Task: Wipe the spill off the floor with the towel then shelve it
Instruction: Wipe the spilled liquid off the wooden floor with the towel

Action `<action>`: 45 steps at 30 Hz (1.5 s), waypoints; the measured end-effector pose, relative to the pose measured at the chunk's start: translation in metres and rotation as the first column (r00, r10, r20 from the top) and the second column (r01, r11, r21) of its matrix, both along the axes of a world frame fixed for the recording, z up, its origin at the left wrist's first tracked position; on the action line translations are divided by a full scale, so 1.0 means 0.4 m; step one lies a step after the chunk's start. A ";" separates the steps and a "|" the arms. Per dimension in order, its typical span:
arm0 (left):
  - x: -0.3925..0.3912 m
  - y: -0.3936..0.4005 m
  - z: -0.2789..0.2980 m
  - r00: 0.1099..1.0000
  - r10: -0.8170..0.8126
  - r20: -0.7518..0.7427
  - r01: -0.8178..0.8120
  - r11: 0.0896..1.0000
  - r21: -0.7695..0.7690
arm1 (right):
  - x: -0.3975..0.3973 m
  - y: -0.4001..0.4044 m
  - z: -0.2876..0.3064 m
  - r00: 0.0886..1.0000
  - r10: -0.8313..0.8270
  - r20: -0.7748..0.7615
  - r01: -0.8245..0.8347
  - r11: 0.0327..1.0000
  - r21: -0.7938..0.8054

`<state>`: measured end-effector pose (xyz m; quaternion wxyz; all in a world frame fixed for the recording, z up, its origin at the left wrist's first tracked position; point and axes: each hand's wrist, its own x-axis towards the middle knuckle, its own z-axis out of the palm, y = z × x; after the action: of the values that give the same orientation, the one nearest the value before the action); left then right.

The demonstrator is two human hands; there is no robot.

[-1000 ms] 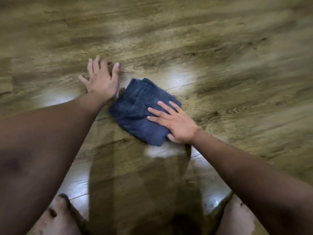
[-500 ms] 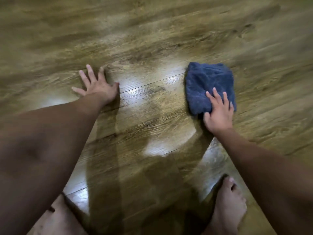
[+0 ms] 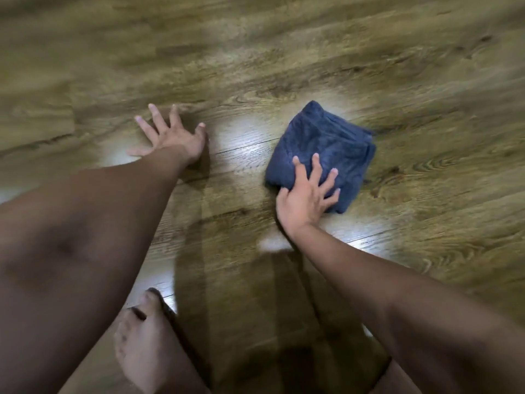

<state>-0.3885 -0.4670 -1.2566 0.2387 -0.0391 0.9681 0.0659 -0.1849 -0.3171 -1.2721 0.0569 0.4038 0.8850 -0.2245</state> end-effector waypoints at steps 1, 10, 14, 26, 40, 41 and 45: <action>-0.003 -0.021 -0.005 1.000 0.009 0.003 -0.009 1.000 0.002 | -0.015 -0.023 0.005 0.999 0.035 -0.001 -0.035 0.999 -0.012; -0.010 -0.107 -0.010 0.999 0.037 -0.033 -0.038 0.999 -0.017 | -0.046 -0.260 0.017 0.784 0.619 0.039 -0.614 0.784 -0.094; -0.025 -0.121 -0.019 0.998 0.063 -0.010 -0.063 0.998 -0.007 | -0.051 -0.204 0.024 0.604 0.790 0.105 -0.792 0.610 -0.026; -0.051 -0.152 -0.085 0.980 0.191 -0.057 -0.182 0.974 0.137 | -0.224 -0.234 0.003 0.753 0.635 0.172 -0.654 0.749 0.101; -0.002 0.052 -0.047 0.992 -0.012 -0.126 0.032 0.987 0.160 | -0.165 0.090 -0.001 0.842 0.517 0.153 -0.536 0.832 0.140; 0.005 0.075 -0.043 0.992 -0.038 -0.123 0.058 0.985 0.160 | -0.150 0.145 -0.002 0.872 0.465 0.154 -0.485 0.864 0.139; 0.033 0.171 -0.039 0.982 -0.169 -0.078 0.179 0.972 0.152 | -0.055 0.390 -0.003 0.970 0.181 0.161 -0.205 0.968 0.147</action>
<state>-0.3752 -0.3986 -1.2720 0.2144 0.0673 0.9667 0.1227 -0.2069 -0.1612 -1.2732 0.1100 0.3340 0.9291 -0.1149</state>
